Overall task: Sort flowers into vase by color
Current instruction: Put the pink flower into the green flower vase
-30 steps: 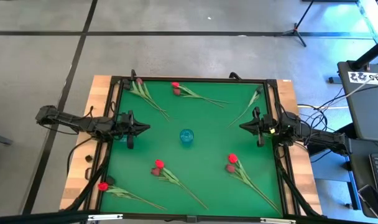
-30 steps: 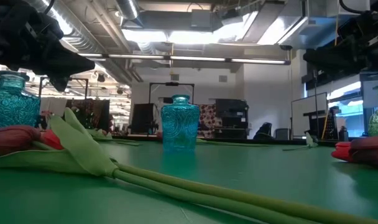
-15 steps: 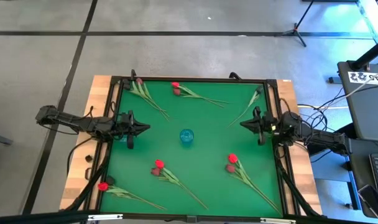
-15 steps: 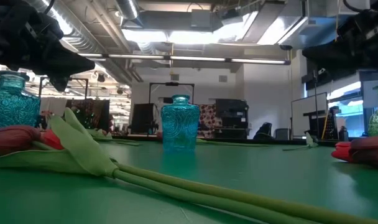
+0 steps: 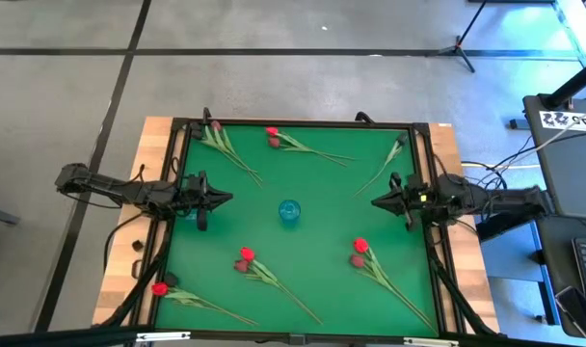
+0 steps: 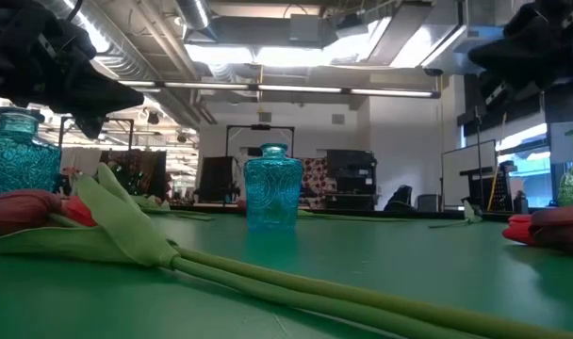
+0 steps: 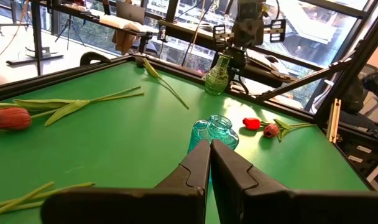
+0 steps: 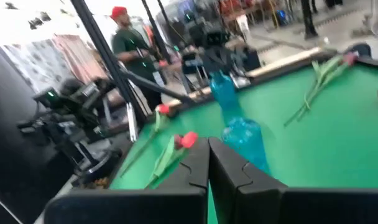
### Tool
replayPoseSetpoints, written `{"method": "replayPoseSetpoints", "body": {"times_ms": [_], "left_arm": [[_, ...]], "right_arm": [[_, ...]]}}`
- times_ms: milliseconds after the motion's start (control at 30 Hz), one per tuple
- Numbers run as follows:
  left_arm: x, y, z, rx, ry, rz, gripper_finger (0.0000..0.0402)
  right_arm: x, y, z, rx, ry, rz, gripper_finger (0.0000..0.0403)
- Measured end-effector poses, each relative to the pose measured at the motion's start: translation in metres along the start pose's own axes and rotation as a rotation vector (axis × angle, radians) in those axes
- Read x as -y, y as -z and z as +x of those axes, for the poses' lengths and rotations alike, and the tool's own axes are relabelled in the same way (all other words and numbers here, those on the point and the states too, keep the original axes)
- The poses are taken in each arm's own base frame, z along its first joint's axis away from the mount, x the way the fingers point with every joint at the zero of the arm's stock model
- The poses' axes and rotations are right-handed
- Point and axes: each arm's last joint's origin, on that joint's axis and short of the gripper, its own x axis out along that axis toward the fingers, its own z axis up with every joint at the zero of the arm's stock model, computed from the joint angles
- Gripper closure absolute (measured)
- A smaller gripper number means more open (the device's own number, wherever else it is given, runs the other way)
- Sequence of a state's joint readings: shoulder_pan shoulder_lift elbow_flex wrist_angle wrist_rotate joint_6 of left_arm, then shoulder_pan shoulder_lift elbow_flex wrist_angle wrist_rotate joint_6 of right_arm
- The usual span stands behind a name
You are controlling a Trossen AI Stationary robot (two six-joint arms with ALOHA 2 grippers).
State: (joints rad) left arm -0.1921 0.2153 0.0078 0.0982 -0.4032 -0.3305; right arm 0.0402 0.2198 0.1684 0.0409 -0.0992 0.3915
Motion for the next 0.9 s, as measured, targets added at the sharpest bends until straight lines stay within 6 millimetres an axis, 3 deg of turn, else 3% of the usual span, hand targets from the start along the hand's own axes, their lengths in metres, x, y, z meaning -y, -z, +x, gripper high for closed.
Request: {"method": "replayPoseSetpoints", "body": {"times_ms": [167, 333, 600, 733, 900], "left_arm": [[0.0, 0.0, 0.0, -0.001, 0.0, 0.0, 0.039], [0.0, 0.0, 0.0, 0.0, 0.0, 0.0, 0.039], [0.0, 0.0, 0.0, 0.0, 0.0, 0.0, 0.039], [0.0, 0.0, 0.0, -0.001, 0.0, 0.0, 0.039], [0.0, 0.0, 0.0, 0.0, 0.0, 0.0, 0.039]], "right_arm": [[-0.026, -0.012, 0.017, -0.073, 0.0, 0.05, 0.0397], [-0.065, -0.013, 0.04, -0.245, 0.028, 0.1, 0.0398], [-0.127, 0.004, 0.071, -0.632, 0.231, 0.137, 0.0394], [-0.135, 0.02, 0.081, -0.834, 0.456, 0.229, 0.0357], [-0.125, 0.047, 0.089, -0.978, 0.734, 0.352, 0.0286]]}}
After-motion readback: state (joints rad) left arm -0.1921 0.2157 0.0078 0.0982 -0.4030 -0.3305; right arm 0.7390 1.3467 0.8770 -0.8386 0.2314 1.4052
